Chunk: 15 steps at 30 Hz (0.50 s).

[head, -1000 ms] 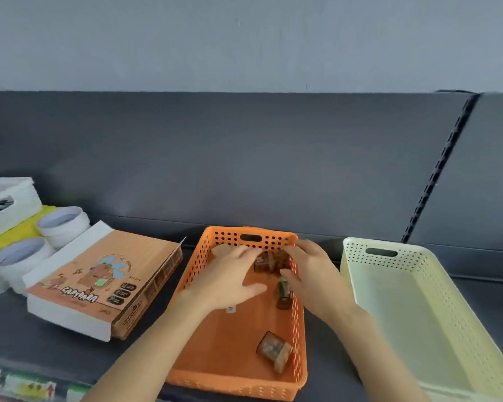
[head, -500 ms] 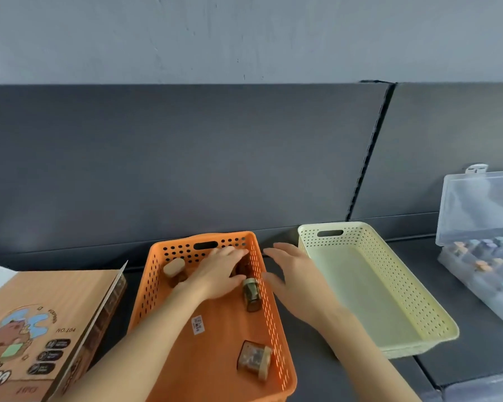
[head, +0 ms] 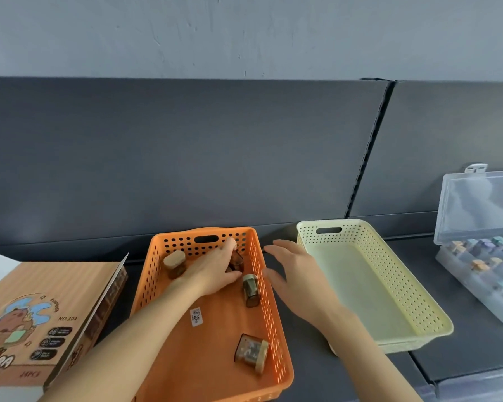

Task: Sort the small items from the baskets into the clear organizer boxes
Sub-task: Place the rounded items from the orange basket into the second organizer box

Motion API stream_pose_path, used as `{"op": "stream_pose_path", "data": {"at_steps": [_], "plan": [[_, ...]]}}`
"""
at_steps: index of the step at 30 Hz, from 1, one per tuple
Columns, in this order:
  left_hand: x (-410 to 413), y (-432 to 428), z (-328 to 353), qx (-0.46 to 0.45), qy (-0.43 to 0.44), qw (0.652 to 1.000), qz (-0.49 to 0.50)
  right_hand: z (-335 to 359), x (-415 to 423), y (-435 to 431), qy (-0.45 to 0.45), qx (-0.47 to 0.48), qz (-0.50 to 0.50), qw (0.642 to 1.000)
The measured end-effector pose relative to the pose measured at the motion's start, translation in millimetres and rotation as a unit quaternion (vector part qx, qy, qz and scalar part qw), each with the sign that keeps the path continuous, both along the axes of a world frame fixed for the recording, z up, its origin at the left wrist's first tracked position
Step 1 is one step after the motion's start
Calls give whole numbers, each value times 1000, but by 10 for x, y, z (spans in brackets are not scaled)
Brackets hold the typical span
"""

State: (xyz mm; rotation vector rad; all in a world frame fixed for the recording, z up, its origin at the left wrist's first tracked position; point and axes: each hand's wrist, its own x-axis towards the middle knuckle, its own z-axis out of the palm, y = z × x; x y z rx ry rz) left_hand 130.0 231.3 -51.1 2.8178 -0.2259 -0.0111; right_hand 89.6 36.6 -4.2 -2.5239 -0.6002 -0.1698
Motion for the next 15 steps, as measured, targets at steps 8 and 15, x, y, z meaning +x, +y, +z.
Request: {"op": "stream_pose_path", "data": {"at_steps": [8,15], "plan": [[-422,129,248,-107,-110,983,98,-22,7,112,-7,-49,59,997],[-850,311,308,-226,-125,953,155,-180,208,393,-17,-201,140,969]]}}
